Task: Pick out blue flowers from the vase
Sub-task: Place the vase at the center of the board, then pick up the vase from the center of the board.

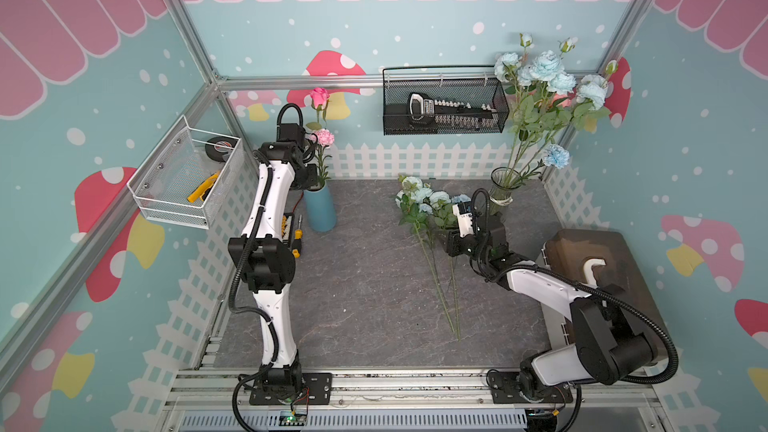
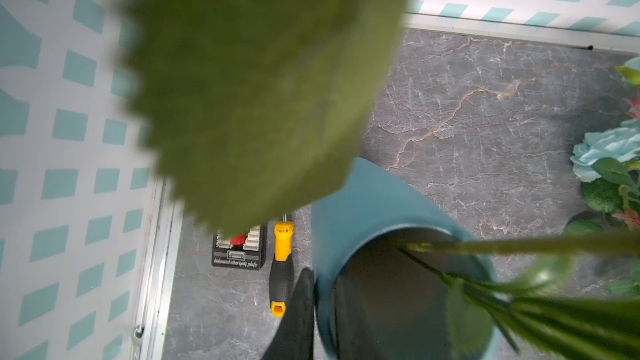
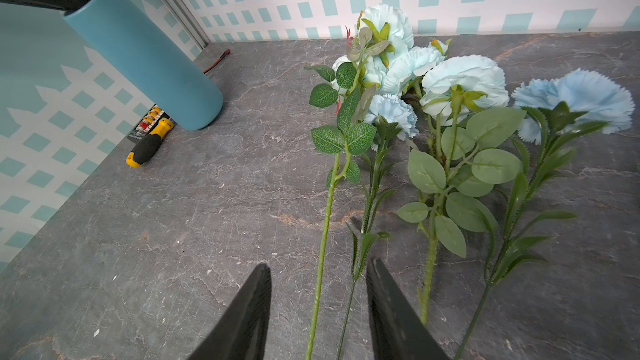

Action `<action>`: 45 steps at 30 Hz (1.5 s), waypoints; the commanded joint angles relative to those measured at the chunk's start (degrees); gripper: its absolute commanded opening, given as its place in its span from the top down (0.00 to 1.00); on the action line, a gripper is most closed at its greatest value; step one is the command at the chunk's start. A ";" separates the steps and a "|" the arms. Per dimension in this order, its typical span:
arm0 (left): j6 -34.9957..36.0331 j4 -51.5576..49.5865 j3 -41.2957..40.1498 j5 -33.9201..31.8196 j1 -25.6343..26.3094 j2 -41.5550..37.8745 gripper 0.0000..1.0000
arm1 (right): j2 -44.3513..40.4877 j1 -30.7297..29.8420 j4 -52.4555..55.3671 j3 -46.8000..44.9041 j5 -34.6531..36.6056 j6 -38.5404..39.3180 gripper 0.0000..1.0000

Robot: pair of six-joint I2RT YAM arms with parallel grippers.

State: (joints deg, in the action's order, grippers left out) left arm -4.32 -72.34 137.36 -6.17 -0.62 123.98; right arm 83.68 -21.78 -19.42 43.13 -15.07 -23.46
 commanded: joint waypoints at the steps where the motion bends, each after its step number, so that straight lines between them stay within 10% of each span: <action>1: 1.37 2.73 1.96 0.80 -0.03 -2.17 0.76 | 0.96 0.16 -1.01 0.19 -0.84 -0.35 0.55; 16: 2.41 7.87 -9.08 -2.75 1.53 -14.14 0.43 | 1.00 0.24 -1.06 0.11 -0.80 -0.35 0.55; 25: -1.73 19.28 -36.64 -1.71 5.94 -38.07 0.23 | -1.18 0.25 -1.79 -1.29 -0.44 0.43 0.56; 36: -13.45 52.30 -87.47 -9.82 34.86 -76.82 0.24 | -16.06 0.21 13.89 0.20 7.33 5.33 0.53; 45: -10.49 84.08 -111.65 -7.69 38.15 -78.22 0.24 | -19.07 0.16 47.46 22.28 13.86 12.43 0.55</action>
State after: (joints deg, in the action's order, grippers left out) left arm -15.18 -4.47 28.67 -14.63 37.15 45.58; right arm 65.04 -21.74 14.00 59.79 -5.58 -15.33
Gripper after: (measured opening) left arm 0.761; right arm 0.454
